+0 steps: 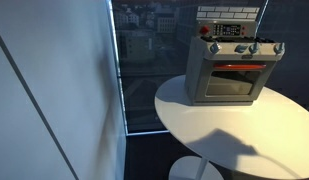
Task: Rotate the far right knob of the stove clockwise once
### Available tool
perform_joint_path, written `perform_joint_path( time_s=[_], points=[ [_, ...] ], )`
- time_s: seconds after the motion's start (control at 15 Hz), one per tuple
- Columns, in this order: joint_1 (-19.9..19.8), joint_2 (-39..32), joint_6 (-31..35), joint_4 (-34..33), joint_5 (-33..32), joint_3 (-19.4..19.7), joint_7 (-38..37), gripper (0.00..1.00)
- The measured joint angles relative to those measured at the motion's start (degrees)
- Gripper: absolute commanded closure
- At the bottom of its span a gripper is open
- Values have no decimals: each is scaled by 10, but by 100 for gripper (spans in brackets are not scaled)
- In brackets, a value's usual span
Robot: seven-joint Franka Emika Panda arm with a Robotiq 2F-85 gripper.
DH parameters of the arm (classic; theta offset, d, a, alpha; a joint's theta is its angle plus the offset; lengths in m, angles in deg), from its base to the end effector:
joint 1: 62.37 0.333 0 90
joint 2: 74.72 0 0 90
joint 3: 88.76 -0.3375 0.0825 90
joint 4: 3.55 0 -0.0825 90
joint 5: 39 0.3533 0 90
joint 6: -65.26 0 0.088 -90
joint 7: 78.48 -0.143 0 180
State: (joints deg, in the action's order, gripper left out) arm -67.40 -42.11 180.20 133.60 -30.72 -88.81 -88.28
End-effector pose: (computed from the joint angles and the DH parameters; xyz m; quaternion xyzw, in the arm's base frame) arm 0.3627 -0.0182 0.5291 -0.9819 0.1520 -0.0875 0.0715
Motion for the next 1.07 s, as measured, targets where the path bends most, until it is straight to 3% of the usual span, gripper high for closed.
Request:
perform_joint_path(
  time_s=[0.8,1.07],
  points=[
    [-45,-102,193,-24,-57,25,-4,0],
    [-45,-119,218,-29,-58,28,-12,0]
  ],
)
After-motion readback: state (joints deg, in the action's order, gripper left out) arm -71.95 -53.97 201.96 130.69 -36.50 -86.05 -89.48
